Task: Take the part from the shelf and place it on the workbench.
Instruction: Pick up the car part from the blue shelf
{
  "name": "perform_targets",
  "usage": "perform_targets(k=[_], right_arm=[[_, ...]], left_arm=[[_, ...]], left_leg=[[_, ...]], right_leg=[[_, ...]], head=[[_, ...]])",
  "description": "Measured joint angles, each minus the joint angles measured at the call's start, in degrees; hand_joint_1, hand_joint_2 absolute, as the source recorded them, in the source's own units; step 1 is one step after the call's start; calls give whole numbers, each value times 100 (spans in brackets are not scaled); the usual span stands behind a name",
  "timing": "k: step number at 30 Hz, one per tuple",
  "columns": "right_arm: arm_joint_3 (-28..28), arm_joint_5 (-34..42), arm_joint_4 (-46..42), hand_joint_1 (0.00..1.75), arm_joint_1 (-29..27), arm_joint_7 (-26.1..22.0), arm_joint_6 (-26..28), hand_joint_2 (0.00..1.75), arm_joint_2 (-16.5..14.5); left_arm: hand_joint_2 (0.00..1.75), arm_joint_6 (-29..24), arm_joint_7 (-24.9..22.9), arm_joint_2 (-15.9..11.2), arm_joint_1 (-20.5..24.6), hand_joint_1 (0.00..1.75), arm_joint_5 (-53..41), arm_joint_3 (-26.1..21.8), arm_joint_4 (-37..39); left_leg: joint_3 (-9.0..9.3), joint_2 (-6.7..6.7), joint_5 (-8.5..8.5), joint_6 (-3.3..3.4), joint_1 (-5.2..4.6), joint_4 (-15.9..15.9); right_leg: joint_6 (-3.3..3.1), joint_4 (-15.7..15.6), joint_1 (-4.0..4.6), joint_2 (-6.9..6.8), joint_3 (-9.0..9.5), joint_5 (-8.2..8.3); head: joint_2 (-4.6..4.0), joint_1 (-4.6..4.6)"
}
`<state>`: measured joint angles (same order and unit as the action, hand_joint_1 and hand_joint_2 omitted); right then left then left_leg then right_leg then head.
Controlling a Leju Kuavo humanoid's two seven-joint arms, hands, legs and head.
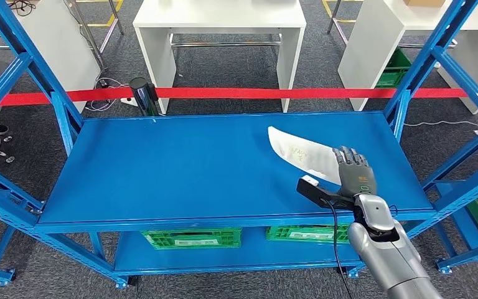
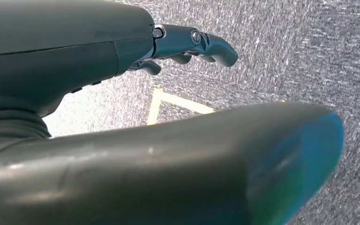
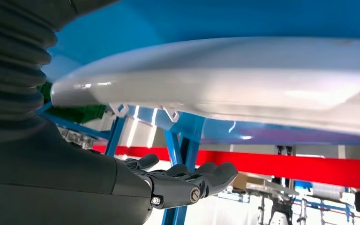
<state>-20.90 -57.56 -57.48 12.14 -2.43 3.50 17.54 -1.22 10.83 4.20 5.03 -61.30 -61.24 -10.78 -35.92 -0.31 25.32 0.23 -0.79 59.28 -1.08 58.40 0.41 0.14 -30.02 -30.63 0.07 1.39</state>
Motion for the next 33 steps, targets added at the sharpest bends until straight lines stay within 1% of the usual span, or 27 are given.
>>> perform_targets(k=[3,4,7,8,13,17,33], right_arm=[[0,30,50,0,-1,2,2,175,-5],[0,39,59,14,0,7,3,175,-6],[0,80,76,145,1,91,-7,175,-7],[0,103,80,175,-5,148,-15,175,-8],[0,180,83,175,-79,372,-25,175,-34],[0,215,83,175,-141,451,-16,175,-55],[0,252,-82,175,-333,552,-36,175,-21]], left_arm=[[0,0,-7,-1,7,0,-3,0,0],[0,0,-9,-1,11,0,-7,0,0],[0,0,-36,1,24,0,-46,0,0],[0,0,-54,1,29,0,-65,0,0],[0,0,-112,2,49,0,-104,0,0],[175,0,-104,2,53,0,-103,0,1],[175,0,-96,14,73,0,-103,0,7]], left_leg=[[2,1,-4,6,0,0],[4,1,-5,8,0,0],[13,1,-5,9,3,0],[15,1,-6,8,4,0],[20,4,-6,8,8,0],[21,4,-6,7,15,-1],[32,6,-5,7,22,-1]], right_leg=[[10,-1,-1,1,1,6],[11,-1,-1,1,3,7],[12,-1,-3,1,10,7],[12,-1,-3,1,12,7],[11,-1,-3,2,15,7],[10,-1,0,2,16,6],[10,-1,5,4,24,3]], head=[[0,1],[0,1],[0,1],[0,1],[0,1],[0,1],[-1,1]])
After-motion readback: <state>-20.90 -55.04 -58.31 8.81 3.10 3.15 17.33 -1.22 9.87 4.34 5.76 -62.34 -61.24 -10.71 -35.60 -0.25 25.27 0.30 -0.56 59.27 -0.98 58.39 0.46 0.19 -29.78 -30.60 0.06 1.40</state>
